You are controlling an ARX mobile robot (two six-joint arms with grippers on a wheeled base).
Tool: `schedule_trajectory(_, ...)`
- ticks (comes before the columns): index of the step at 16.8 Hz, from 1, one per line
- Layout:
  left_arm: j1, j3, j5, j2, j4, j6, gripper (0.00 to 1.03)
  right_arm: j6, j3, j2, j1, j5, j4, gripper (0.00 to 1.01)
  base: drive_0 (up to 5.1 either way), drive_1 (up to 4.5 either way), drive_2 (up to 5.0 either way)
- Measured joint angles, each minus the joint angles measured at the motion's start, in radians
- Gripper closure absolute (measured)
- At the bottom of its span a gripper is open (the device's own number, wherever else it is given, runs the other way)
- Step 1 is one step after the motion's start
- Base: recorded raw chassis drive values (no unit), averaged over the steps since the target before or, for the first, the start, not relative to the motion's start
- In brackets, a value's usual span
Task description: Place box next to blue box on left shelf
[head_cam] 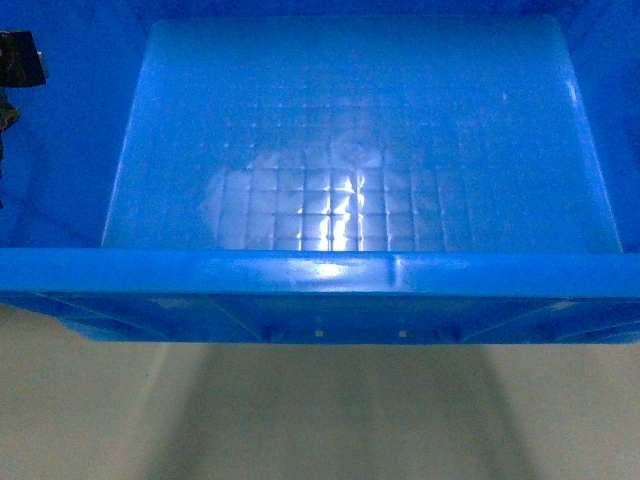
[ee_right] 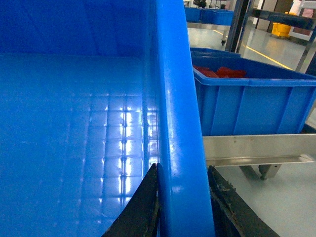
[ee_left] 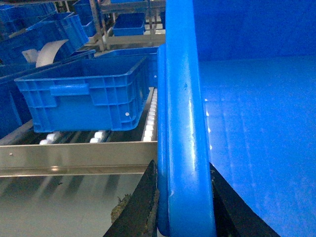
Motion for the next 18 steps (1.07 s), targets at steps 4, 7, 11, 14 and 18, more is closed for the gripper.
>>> schedule_trajectory(4, 0.000, 0.000, 0.002, 0.000, 0.000, 0.000, 0.86, 0.000, 0.000, 0.000, 0.000, 0.000, 0.001, 0.80, 0.2, 4.37, -4.1)
schedule_trajectory(7, 0.000, 0.000, 0.000, 0.000, 0.000, 0.000, 0.86, 0.000, 0.000, 0.000, 0.000, 0.000, 0.001, 0.80, 0.1, 4.35, -4.1)
schedule_trajectory(11, 0.000, 0.000, 0.001, 0.000, 0.000, 0.000, 0.86, 0.000, 0.000, 0.000, 0.000, 0.000, -0.001, 0.80, 0.1, 4.33, -4.1)
schedule_trajectory(14, 0.000, 0.000, 0.001, 0.000, 0.000, 0.001, 0.86, 0.000, 0.000, 0.000, 0.000, 0.000, -0.003, 0.80, 0.0, 4.25, -4.2)
schedule_trajectory(18, 0.000, 0.000, 0.001, 0.000, -0.001, 0.000, 0.86, -0.001, 0.000, 0.000, 0.000, 0.000, -0.001, 0.80, 0.0, 4.25, -4.2)
